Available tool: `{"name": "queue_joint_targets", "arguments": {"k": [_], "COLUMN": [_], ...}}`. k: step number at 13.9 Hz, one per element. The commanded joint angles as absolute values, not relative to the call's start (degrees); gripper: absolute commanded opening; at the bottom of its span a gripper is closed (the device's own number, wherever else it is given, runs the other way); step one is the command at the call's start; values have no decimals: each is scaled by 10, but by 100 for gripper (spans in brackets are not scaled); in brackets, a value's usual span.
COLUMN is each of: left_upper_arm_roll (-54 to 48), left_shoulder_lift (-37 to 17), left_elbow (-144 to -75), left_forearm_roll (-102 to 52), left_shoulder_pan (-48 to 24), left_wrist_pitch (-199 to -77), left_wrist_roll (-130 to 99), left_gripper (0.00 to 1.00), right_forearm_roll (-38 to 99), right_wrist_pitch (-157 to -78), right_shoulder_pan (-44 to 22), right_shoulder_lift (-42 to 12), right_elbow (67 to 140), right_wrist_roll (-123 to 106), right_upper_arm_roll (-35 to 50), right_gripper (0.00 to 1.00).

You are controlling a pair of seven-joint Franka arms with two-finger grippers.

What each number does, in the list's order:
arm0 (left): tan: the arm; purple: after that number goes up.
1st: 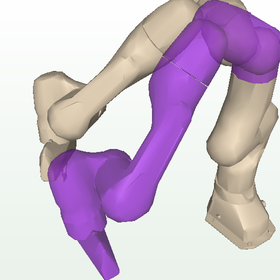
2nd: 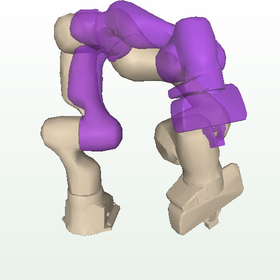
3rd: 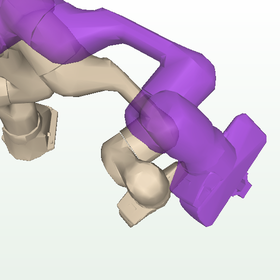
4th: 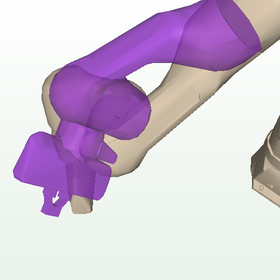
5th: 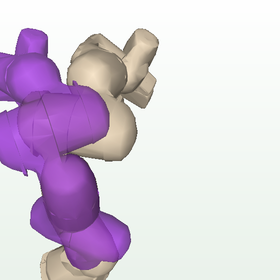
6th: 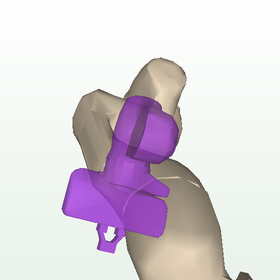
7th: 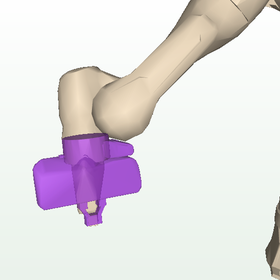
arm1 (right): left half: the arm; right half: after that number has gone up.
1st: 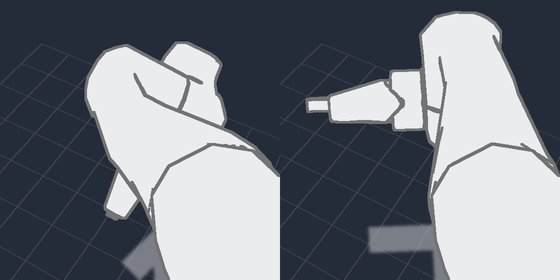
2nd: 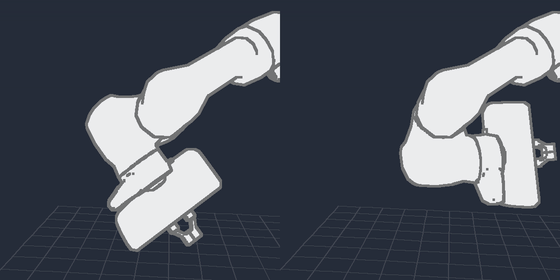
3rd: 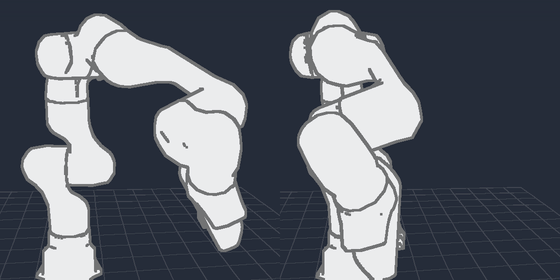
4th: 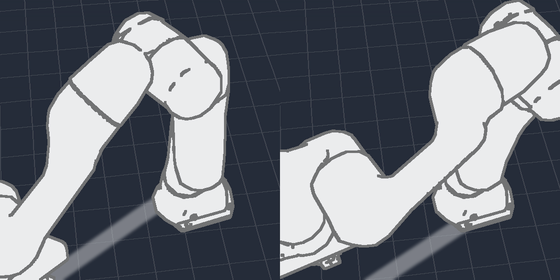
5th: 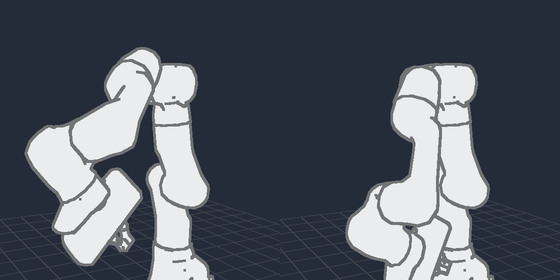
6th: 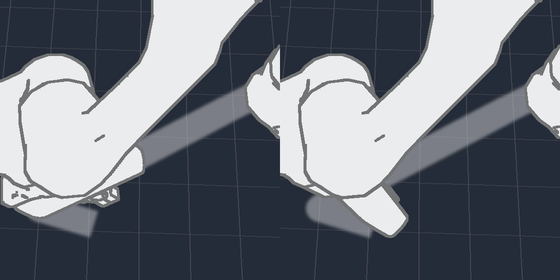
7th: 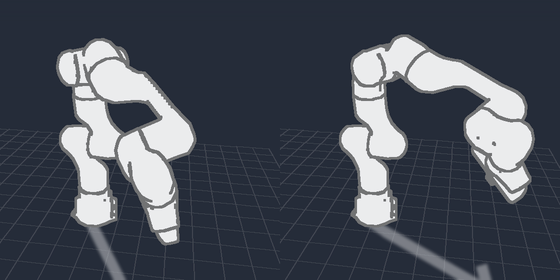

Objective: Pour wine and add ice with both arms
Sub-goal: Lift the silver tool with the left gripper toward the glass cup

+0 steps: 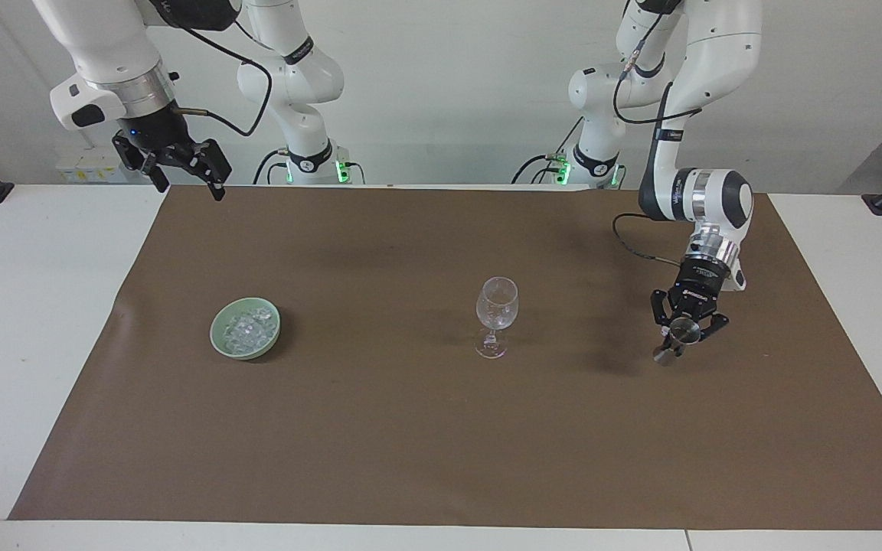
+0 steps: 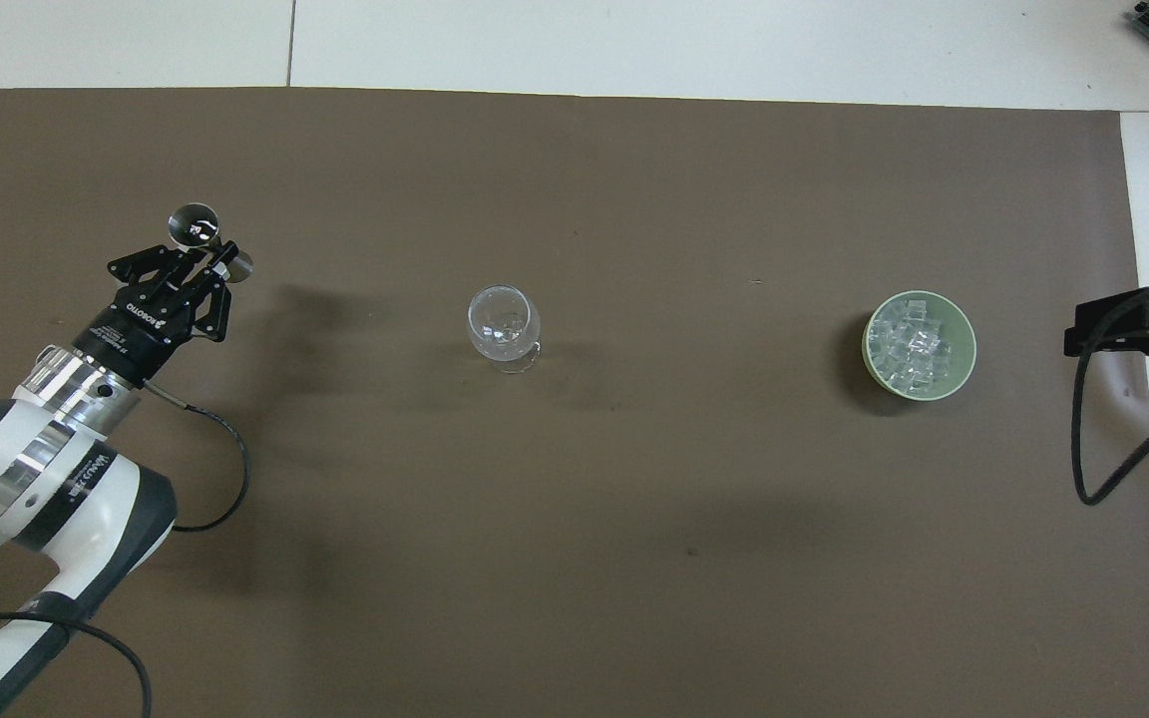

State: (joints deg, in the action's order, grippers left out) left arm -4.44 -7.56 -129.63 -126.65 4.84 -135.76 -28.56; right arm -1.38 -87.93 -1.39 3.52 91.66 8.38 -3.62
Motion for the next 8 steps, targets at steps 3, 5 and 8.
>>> {"name": "queue_joint_targets", "arguments": {"k": [3,5,8], "left_upper_arm_roll": [-36,-36,-36], "left_shoulder_lift": [-29,-18,-5], "left_elbow": [-1319,-1325,-1332], "left_forearm_roll": [-1283,-1283,-1284], "left_shoulder_pan": [13,-5,-25], "left_wrist_pitch": [-1401,-1411,-1419], "left_wrist_roll": [-270,-268,-267], "left_gripper": [0,0,0], "right_forearm_roll": [-1,-1,-1], "right_wrist_pitch": [-874,-874,-874], "right_shoulder_pan": [-8,-8,-9], "right_shoulder_lift": [48,48,48], "right_elbow": [929,929,929], "right_wrist_roll": [75,75,75], "right_upper_arm_roll": [-33,-33,-33], "right_gripper": [100,100,100]}}
